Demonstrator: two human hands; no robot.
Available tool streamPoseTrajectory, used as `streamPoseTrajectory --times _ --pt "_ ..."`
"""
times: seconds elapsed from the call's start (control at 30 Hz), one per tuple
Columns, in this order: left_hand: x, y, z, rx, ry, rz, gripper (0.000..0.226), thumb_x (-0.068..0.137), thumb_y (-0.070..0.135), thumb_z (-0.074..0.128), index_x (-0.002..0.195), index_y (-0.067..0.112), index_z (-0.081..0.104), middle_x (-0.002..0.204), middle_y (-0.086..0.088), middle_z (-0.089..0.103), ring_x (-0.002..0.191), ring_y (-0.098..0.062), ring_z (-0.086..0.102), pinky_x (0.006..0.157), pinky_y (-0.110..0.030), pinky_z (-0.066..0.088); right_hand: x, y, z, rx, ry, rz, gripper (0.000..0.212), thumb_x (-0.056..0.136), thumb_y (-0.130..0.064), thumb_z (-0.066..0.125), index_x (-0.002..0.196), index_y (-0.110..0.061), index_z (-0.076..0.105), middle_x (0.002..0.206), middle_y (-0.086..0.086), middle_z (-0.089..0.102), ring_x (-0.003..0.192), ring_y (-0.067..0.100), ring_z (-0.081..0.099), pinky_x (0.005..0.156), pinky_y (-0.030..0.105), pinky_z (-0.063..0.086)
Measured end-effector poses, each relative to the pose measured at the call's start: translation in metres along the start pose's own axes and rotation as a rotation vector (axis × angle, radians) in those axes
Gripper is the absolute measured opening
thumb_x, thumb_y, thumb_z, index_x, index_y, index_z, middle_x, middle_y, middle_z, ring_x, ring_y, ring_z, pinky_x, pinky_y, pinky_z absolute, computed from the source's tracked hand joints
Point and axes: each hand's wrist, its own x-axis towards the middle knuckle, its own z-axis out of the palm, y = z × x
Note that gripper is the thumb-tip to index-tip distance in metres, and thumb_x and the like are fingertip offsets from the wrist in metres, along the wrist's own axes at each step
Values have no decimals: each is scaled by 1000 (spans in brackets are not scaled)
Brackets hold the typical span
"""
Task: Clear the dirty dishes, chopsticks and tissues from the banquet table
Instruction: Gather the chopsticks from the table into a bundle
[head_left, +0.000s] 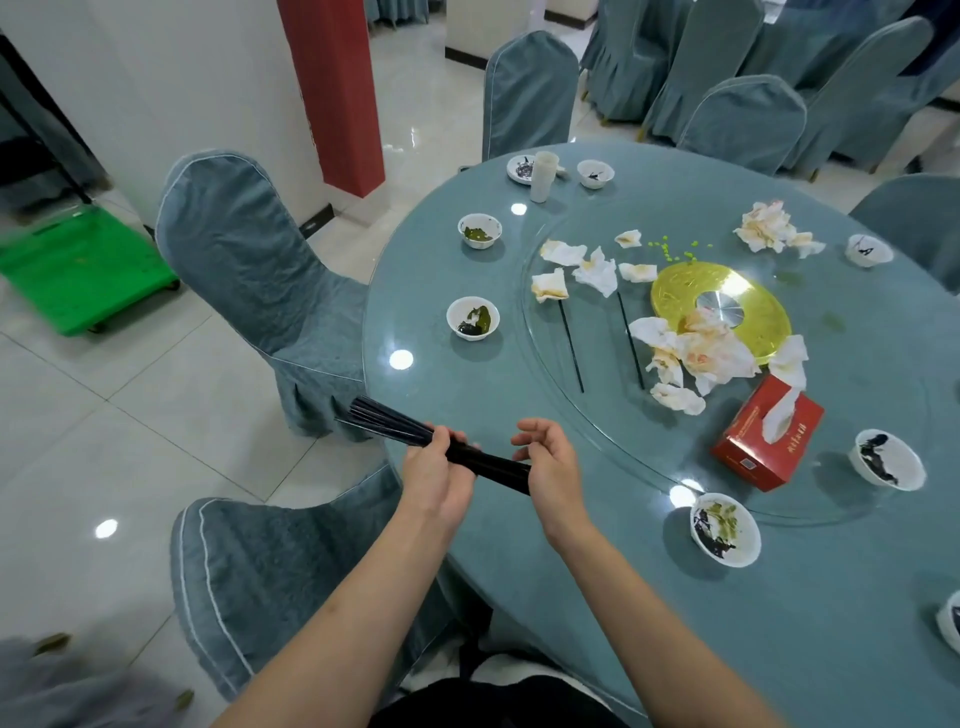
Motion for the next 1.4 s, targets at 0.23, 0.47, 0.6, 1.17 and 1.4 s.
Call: streamPoseTrajectory --times 0.23,0.47,0.6,1.17,1.4 --pt "41 -20 51 -7 53 17 15 109 3 38 105 17 44 79 -5 51 71 -17 49 80 -40 44 60 -2 -19 -6 0 -2 24 105 -6 40 110 -19 60 103 0 65 85 14 59 77 19 47" --pt "83 -38 92 36 99 45 11 109 4 38 108 14 43 80 -5 51 71 -17 50 81 -40 44 121 6 -38 -90 -93 -13 11 106 -28 49 113 -29 57 113 -6 63 105 18 61 95 33 48" --pt "106 -45 112 19 141 34 20 109 2 37 99 17 45 77 -4 49 67 -17 48 77 -39 45 170 -2 -62 -49 16 26 14 105 -27 51 107 -20 62 97 -3 65 87 13 60 81 29 47" --pt "131 -72 126 67 114 -48 17 108 2 41 102 16 47 78 -3 52 74 -17 49 98 -42 43 345 42 -151 -976 170 145 27 96 -1 49 121 2 58 124 24 54 111 41 55 86 40 43" --pt "132 -71 126 55 103 -73 13 108 4 42 105 15 48 82 -3 54 77 -17 50 95 -40 45 350 39 -146 -1057 179 234 23 98 -1 52 120 3 58 123 22 60 114 39 60 79 35 40"
